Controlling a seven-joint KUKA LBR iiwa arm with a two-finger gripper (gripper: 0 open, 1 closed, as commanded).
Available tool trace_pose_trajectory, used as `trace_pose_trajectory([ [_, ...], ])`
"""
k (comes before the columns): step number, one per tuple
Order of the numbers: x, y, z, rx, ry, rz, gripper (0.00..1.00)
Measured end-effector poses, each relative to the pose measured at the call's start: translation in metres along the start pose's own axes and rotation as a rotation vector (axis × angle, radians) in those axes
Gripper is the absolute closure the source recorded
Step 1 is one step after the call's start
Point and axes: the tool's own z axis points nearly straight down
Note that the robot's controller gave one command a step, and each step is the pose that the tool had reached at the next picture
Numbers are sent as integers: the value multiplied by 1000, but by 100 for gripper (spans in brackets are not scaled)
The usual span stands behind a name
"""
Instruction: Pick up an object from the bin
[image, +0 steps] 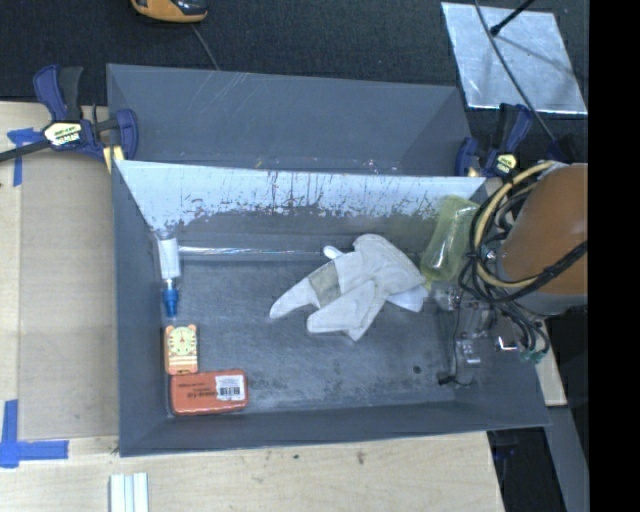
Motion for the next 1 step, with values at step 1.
trace_pose_trajectory([
  [1,-2,0,-4,1,-8,-3,0],
])
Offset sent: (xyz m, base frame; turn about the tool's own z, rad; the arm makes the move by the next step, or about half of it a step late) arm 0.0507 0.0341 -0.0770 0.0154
